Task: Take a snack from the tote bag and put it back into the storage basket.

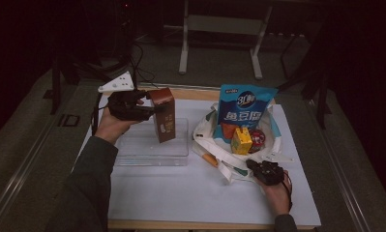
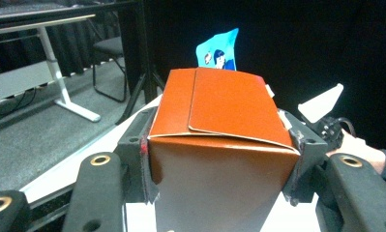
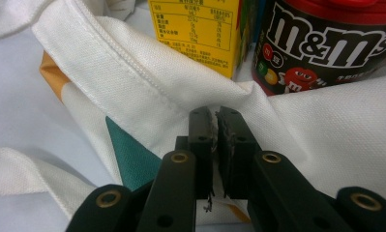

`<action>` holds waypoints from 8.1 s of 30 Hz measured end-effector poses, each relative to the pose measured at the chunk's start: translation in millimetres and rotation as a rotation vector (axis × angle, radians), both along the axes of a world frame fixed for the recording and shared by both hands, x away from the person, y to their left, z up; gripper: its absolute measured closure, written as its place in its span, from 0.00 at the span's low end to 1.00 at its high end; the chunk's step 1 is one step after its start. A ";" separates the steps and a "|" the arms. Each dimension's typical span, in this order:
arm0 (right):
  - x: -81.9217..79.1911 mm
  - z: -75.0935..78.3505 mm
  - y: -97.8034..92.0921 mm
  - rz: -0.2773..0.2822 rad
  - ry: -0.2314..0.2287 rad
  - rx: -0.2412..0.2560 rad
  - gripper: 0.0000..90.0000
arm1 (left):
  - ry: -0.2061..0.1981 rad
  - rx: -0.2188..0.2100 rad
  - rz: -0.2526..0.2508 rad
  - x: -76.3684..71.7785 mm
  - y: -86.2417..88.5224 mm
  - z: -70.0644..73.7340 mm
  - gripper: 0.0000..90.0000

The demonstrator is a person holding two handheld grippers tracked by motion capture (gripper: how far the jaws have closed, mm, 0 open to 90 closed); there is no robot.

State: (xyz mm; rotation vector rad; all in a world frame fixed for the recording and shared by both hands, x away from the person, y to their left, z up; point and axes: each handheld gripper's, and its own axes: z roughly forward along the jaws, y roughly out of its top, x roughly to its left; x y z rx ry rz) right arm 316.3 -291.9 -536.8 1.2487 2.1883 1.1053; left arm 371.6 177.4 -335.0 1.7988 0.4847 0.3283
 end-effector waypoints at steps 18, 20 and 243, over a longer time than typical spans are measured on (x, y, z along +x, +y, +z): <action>0.0 0.0 -0.1 0.002 0.000 0.001 0.93 | 0.028 0.122 -0.014 -2.1 17.3 -6.7 0.47; 0.0 0.0 -0.1 0.002 0.000 0.001 0.93 | 0.032 0.131 -0.013 -2.0 18.1 -7.8 0.47; -0.6 0.5 1.2 0.024 -0.001 -0.010 0.82 | 0.136 0.406 -0.083 11.8 -192.0 -78.1 0.50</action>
